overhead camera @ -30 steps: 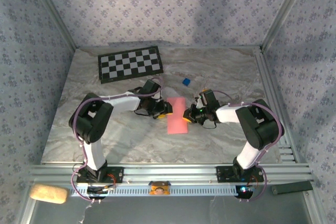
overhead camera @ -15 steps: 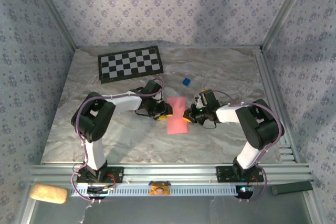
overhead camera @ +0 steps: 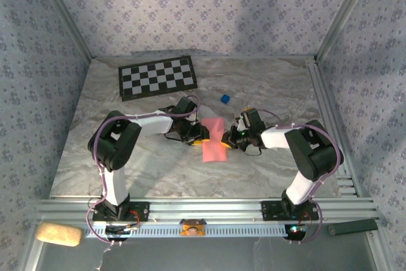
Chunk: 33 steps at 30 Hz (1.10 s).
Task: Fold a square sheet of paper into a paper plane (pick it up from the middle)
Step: Third fold the triangle at the center of the table.
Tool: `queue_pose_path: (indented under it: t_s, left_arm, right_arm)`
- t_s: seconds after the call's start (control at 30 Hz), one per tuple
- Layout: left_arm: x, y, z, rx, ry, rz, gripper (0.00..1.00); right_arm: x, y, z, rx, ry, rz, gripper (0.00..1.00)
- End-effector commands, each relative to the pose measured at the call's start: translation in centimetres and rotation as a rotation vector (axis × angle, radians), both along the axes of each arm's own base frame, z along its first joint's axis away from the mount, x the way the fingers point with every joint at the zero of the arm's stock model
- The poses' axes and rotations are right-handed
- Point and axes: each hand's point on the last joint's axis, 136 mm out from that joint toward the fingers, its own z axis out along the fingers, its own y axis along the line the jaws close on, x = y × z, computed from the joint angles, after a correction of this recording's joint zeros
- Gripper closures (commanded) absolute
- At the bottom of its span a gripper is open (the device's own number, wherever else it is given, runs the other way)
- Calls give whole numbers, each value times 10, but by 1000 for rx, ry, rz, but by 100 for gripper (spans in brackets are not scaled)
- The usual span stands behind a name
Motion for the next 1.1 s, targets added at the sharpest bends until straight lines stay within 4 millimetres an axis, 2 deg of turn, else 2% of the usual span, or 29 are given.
queue_pose_path:
  t_s: [0.0,0.2,0.5,0.63,0.83,1.07]
  left_arm:
    - [3,-9,7,-36,-17,-7,62]
    - [12,-20,17,-132,-35,22,59]
    - [20,-11,17,-119,-79,57,55]
    - [22,-11,17,-122,-79,65,56]
    - [17,-9,14,-117,-60,60,65]
    - [14,-5,10,-98,-47,63,82]
  right_arm:
    - [-22,-23,-38,-124,121,-50,93]
    - [-21,-23,-36,-122,116,-48,92]
    - [-21,-24,-36,-120,115,-51,92]
    - [-20,-23,-34,-117,114,-48,92]
    - [-20,-22,-33,-114,108,-46,92]
    - [-18,-21,-29,-104,98,-46,92]
